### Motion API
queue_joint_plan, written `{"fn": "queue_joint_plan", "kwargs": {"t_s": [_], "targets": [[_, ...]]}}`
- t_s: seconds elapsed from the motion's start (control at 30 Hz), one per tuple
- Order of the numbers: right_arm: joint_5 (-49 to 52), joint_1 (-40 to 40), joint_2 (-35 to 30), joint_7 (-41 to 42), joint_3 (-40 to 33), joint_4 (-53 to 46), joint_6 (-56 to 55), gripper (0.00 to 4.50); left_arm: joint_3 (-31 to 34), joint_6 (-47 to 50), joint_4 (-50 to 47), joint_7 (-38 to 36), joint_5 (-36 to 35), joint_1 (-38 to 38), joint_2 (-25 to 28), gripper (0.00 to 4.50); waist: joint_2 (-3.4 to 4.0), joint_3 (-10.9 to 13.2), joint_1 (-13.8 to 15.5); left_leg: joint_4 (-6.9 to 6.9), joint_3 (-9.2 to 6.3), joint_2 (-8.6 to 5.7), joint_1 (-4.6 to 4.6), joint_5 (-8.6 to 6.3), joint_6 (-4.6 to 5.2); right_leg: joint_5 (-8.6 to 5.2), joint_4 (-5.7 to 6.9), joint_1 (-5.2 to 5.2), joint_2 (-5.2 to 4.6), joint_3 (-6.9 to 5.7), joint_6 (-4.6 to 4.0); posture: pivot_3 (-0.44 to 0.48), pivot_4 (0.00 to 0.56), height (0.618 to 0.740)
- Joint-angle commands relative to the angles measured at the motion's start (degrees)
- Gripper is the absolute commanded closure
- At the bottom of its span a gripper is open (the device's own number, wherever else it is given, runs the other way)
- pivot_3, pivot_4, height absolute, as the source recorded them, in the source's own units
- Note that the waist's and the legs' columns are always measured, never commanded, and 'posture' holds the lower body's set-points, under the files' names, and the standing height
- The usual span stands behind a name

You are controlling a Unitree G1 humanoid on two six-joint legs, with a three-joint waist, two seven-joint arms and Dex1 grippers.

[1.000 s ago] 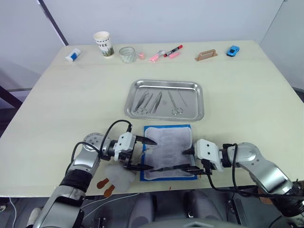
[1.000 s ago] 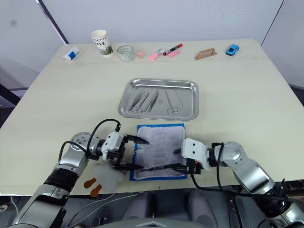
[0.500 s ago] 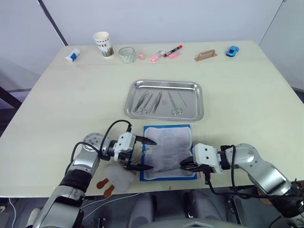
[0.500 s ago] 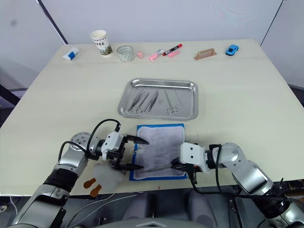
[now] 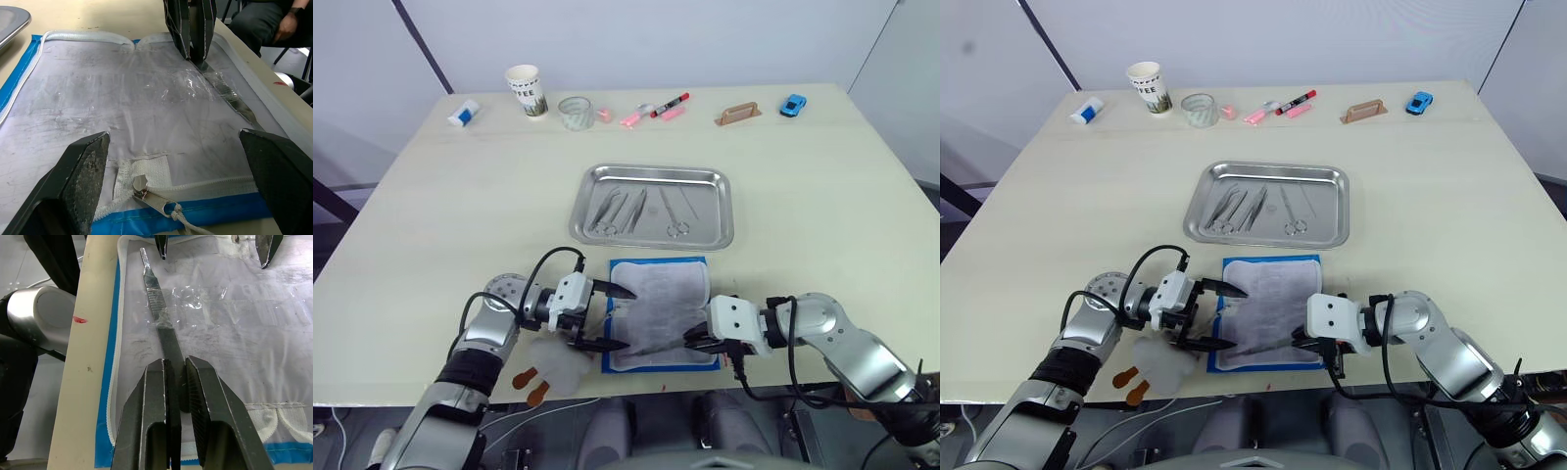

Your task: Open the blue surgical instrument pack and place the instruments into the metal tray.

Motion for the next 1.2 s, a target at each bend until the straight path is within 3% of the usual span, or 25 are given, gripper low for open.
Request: {"fn": "queue_joint_plan", "kwargs": {"t_s": [0.03, 0.63, 1.2], "targets": [[0.99, -1.16, -1.97, 1.55, -1.0, -3.18, 1.39, 4.47, -1.67, 0.87, 2.4, -0.69, 3.23, 1.68, 0.66, 0.0, 0.0, 0.0, 0.0, 0.0, 0.0, 0.0, 0.0, 0.0, 0.0, 0.0, 0.0, 0.0, 0.0, 0.0, 0.0, 0.0, 0.15, 0.737], [1.58, -4.5, -5.09, 2.44, -0.27, -8.27, 5.56, 4.47, -1.59, 0.64, 2.54, -0.85, 3.25, 1.77, 0.83, 0.0, 0.0, 0.0, -0.01, 0.01, -0.01, 0.0, -0.01, 0.0, 0.0, 0.0, 0.0, 0.0, 0.0, -0.01, 0.0, 0.0, 0.15, 0.737], [3.44, -0.7, -11.36, 3.21, -6.01, -8.8, 3.12, 4.47, -1.86, 0.56, 2.77, -0.94, 3.29, 1.57, 0.62, 0.0, 0.0, 0.0, 0.02, 0.01, -0.01, 0.0, -0.01, 0.0, 0.0, 0.0, -0.01, 0.0, -0.01, -0.01, 0.0, 0.0, 0.15, 0.737]]}}
